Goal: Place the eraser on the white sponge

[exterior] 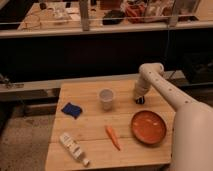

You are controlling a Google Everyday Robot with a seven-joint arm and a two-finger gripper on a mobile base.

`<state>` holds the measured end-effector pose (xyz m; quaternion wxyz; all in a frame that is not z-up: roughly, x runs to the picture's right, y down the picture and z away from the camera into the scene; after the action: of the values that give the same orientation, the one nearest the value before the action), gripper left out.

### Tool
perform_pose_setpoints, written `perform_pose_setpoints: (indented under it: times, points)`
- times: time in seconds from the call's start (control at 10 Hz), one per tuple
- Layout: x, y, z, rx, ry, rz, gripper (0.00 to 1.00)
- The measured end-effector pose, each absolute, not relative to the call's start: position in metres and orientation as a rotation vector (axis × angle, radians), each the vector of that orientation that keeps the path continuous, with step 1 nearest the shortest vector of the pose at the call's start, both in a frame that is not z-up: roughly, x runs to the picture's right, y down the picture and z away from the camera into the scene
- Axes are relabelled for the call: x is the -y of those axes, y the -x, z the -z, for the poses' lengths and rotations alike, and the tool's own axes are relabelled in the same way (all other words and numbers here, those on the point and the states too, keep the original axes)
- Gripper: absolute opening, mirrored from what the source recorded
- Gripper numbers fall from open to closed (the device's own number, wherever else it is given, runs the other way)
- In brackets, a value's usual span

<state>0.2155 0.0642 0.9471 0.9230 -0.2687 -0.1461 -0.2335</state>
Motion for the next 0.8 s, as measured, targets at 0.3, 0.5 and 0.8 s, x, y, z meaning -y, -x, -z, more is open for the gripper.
perform_pose_setpoints:
  times: [0.3, 0.5, 0.8]
  points:
    - [-0.060, -0.195, -0.904, 0.339, 0.500, 0.551, 0.55]
    - [-0.047, -0.183, -0.862, 0.346, 0.466, 0.597, 0.72]
    - [-0.010, -0.169, -0.797, 0.332, 0.398, 0.727, 0.80]
